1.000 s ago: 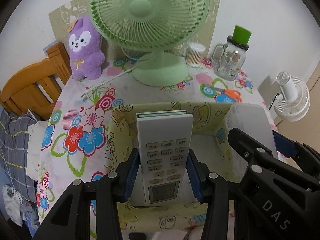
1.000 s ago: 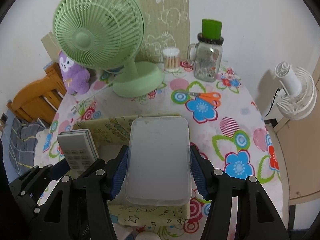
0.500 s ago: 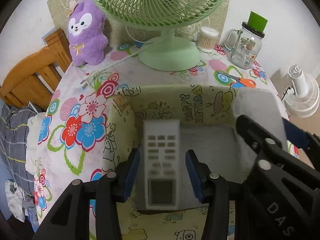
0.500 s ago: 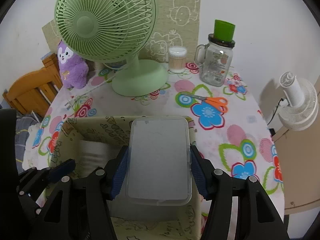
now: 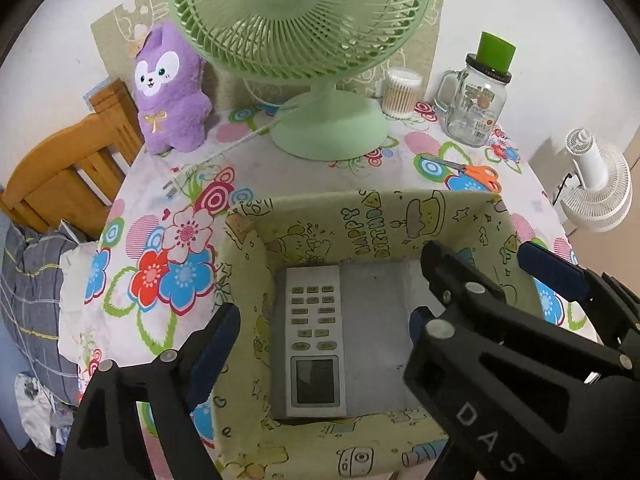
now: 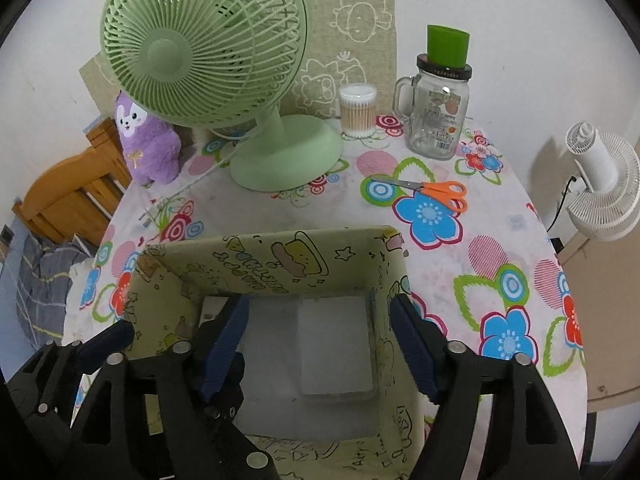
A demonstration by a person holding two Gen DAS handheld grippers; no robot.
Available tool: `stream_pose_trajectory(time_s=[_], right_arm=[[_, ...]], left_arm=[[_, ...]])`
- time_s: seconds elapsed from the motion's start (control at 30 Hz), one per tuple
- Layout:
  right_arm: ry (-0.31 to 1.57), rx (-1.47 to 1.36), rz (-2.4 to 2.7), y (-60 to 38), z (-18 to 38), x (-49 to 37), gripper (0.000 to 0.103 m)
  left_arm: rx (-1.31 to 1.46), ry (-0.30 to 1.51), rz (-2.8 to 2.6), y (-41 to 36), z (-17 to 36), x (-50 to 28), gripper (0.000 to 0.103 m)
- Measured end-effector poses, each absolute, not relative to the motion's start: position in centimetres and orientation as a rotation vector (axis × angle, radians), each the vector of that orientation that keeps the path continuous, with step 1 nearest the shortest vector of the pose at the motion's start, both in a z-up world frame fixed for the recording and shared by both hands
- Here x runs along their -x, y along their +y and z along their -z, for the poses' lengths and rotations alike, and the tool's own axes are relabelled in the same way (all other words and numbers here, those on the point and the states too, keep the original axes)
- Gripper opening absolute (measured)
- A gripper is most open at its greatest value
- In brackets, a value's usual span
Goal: Organize rigid objects
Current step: 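Lift both open tools out of the fabric box and back away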
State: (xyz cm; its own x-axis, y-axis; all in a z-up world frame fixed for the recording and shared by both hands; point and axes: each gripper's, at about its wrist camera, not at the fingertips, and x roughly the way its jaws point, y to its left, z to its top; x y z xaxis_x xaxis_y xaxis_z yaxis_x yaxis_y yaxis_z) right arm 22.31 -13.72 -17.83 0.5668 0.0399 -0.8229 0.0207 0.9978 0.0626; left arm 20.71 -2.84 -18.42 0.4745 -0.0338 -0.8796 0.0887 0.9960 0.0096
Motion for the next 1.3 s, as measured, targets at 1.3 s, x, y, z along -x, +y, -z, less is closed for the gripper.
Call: stream_pose_trajectory(time_s=[1.3], right_arm=[[0.895, -0.091, -0.012, -13.6, 9.6, -13.9, 0.090]], left_arm=[[-0.063, 0.959, 0.087, -3.2, 10.1, -12.7, 0.092]])
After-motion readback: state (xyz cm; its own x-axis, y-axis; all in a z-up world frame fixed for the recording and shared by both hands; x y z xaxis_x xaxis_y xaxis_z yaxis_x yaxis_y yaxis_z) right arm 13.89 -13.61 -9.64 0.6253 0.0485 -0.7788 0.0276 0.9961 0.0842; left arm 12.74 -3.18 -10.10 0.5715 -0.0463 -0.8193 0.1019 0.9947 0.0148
